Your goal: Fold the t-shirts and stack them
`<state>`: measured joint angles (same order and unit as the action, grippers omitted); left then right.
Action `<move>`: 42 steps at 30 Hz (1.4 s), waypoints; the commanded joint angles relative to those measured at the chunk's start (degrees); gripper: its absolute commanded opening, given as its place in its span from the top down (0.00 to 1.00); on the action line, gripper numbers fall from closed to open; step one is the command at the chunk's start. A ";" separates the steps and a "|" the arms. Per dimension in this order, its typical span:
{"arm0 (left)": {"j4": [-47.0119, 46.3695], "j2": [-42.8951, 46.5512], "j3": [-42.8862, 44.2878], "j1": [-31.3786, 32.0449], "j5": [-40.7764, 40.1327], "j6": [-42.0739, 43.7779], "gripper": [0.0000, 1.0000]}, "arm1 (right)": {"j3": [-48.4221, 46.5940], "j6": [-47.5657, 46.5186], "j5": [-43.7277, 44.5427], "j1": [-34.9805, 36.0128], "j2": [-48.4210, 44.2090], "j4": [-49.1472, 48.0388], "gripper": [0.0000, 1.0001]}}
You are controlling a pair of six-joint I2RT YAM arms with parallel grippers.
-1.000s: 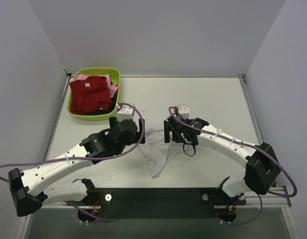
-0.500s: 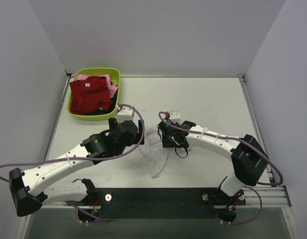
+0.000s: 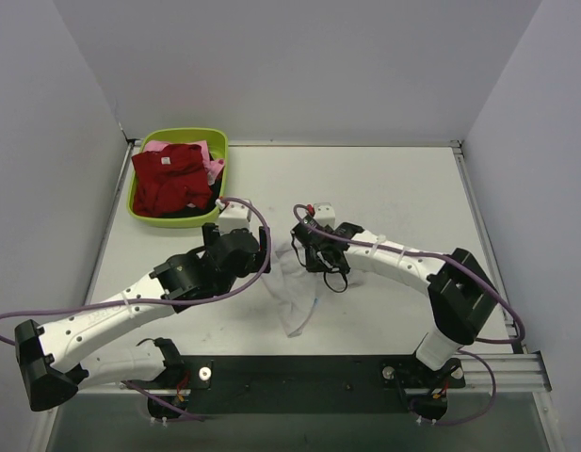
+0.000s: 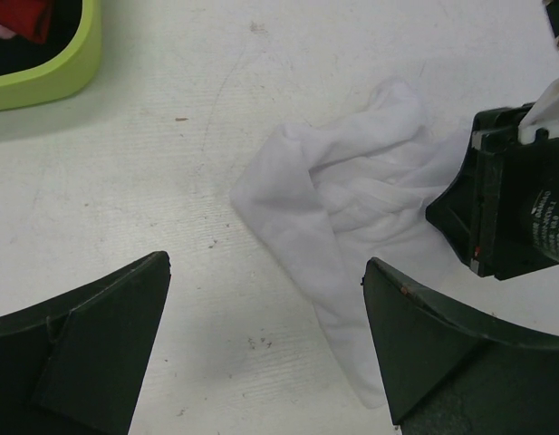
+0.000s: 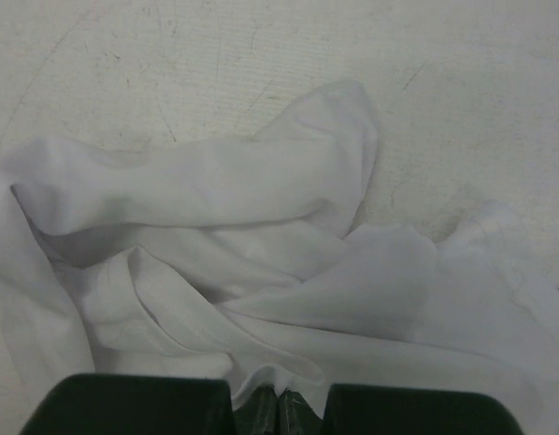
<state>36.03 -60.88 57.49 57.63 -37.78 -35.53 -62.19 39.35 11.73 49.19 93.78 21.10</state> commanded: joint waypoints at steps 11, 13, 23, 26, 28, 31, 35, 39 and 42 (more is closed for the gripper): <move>-1.49 1.99 -0.37 -1.99 -1.25 0.02 0.03 | -60.55 -22.47 8.67 1.34 1.05 27.81 1.00; -1.75 2.17 -0.37 -2.69 -0.72 0.11 0.03 | -67.70 -23.62 8.31 3.10 -0.77 30.04 1.00; -8.33 0.59 -0.28 -4.01 3.41 2.13 0.02 | -40.14 -16.78 22.80 8.29 -29.60 31.09 1.00; -11.67 -1.43 -0.10 -3.84 5.43 2.57 0.03 | -33.01 -10.02 28.69 8.38 -36.81 35.04 1.00; -13.35 -3.88 0.07 -3.75 7.36 2.92 0.02 | -31.24 -6.94 33.70 8.38 -40.14 38.03 1.00; -15.99 -8.45 0.86 -3.49 9.64 2.92 0.02 | -30.36 -2.01 39.59 8.29 -41.48 45.40 1.00; -17.31 -13.20 3.14 -2.52 10.45 2.75 0.02 | -31.67 1.08 42.85 8.11 -41.31 47.28 1.00; -16.87 -12.17 4.12 -2.17 9.75 3.01 0.03 | -38.93 -10.40 38.65 7.42 -35.70 38.07 1.00; -15.64 -9.79 4.73 -2.17 8.61 3.53 0.03 | -50.33 -18.57 28.03 7.24 -24.55 31.82 1.00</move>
<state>22.59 -75.07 57.80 55.42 -28.12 -32.99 -101.41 31.94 47.72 56.80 58.04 62.61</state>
